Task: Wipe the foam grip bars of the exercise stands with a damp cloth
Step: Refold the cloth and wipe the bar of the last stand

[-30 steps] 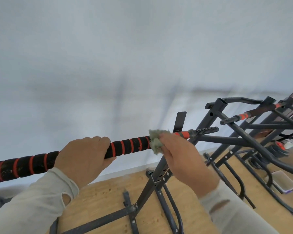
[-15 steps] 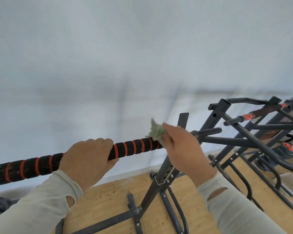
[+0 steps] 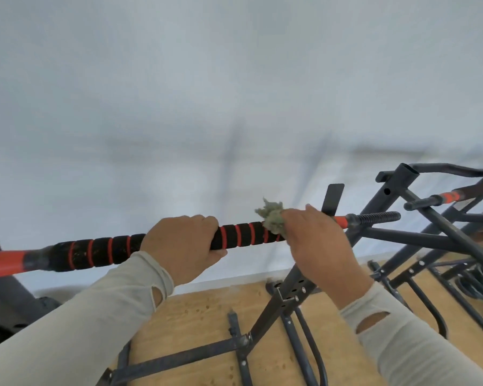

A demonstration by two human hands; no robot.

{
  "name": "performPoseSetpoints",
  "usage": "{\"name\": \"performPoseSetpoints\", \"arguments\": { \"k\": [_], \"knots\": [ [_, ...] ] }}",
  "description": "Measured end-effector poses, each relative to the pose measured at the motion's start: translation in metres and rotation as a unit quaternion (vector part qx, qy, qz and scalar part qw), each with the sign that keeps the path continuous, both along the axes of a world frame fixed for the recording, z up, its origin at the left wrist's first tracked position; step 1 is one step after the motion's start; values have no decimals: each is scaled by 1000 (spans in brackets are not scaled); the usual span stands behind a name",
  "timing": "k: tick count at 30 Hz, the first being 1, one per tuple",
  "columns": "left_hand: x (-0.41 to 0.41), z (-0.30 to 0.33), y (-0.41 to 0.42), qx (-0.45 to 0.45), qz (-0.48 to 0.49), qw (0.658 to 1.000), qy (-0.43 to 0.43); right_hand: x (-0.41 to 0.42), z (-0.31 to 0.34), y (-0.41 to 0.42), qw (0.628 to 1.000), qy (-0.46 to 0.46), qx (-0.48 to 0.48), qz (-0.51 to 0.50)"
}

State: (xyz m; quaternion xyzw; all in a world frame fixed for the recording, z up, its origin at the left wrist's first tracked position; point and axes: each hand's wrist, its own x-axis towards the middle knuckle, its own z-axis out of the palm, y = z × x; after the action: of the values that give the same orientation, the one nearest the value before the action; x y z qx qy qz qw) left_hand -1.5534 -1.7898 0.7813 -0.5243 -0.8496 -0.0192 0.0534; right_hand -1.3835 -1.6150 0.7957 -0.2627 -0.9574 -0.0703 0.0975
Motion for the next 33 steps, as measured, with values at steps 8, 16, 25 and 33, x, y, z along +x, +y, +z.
{"name": "performPoseSetpoints", "arguments": {
  "k": [8,16,25,33],
  "knots": [
    [-49,27,-111,36,68,995,-57,-5,-2,-8,999,44,1,4],
    [-71,-8,-162,146,101,979,-101,-24,-14,-49,986,149,-13,79],
    [-81,-17,-163,143,82,984,-70,-108,-45,-157,936,234,-48,257],
    [-82,-21,-163,154,80,983,-66,-28,7,-42,996,-31,80,39]
  ]
}}
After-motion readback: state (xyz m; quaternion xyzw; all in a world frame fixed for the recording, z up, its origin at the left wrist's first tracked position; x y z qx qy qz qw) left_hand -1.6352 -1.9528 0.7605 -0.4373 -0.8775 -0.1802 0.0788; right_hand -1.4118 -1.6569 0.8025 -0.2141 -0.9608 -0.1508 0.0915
